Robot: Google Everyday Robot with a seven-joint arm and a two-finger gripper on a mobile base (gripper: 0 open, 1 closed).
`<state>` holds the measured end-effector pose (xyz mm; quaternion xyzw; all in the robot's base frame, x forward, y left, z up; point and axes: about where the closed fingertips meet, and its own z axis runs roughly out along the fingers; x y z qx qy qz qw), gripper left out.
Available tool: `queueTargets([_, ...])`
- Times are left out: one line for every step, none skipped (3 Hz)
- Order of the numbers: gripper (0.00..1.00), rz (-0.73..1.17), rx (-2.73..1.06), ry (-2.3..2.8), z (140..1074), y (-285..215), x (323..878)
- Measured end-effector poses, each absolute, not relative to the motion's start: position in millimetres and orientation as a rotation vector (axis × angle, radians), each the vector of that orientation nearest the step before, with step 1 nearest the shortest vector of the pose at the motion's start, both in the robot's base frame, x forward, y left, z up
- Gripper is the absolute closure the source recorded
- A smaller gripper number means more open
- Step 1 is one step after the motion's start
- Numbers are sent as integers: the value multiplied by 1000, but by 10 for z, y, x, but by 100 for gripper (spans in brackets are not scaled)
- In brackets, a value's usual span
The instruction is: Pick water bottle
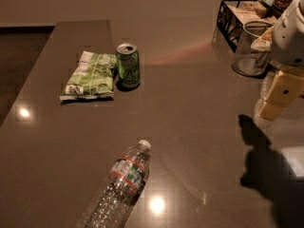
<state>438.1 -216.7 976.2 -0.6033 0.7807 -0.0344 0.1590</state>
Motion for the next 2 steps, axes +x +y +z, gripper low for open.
queueTargets([0,-99,-1725,2232,9762,-2166,4381])
queueTargets([0,-78,-1796,2163,9772,-2031,4406])
